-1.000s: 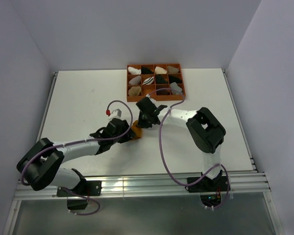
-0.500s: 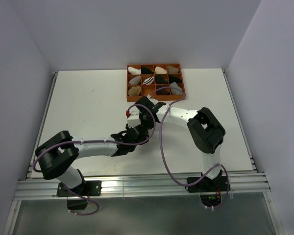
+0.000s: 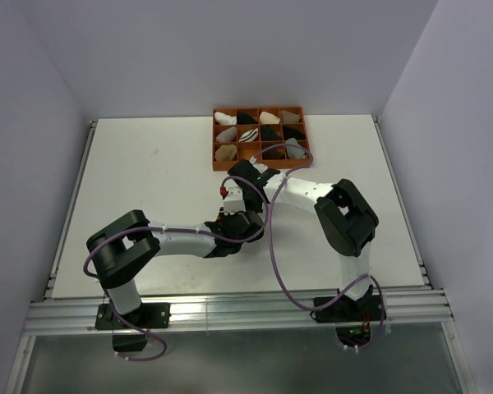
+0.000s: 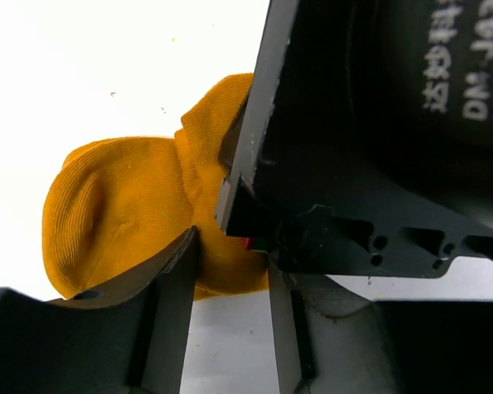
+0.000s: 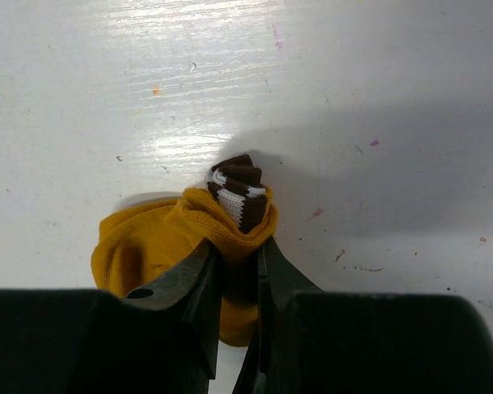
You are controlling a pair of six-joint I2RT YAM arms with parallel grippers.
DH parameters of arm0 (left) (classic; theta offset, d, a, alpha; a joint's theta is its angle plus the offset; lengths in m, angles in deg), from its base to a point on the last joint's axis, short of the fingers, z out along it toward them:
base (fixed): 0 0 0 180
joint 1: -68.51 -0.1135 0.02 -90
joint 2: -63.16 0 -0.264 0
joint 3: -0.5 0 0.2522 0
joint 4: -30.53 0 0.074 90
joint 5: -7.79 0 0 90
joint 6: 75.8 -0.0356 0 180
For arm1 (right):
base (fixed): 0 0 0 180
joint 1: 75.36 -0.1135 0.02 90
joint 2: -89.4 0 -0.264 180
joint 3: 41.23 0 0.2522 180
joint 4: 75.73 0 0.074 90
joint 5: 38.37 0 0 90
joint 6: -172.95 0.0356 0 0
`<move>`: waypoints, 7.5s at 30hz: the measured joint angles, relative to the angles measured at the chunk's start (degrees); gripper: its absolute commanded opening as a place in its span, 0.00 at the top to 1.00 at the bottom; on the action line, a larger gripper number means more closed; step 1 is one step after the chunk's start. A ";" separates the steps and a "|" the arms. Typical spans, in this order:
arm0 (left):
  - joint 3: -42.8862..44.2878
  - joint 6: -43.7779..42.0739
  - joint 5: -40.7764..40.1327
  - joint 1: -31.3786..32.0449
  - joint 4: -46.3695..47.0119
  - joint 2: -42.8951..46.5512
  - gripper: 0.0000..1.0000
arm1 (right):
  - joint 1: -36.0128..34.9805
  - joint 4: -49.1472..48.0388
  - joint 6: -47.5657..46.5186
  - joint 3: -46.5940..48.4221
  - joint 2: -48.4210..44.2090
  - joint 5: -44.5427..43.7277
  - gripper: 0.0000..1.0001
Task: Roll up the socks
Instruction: Roll the sock at the center of the board.
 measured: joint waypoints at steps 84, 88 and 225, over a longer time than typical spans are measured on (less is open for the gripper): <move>-18.40 2.03 19.54 -9.33 6.73 22.45 0.40 | -2.51 -7.02 1.38 -0.76 0.59 6.19 1.00; -14.64 -0.96 11.37 -4.79 4.96 20.04 0.40 | -2.93 -5.35 1.29 -0.09 0.96 5.99 1.00; -23.50 5.31 26.29 -19.47 15.72 19.82 0.99 | -1.07 -18.14 0.48 -9.51 -7.50 14.49 0.35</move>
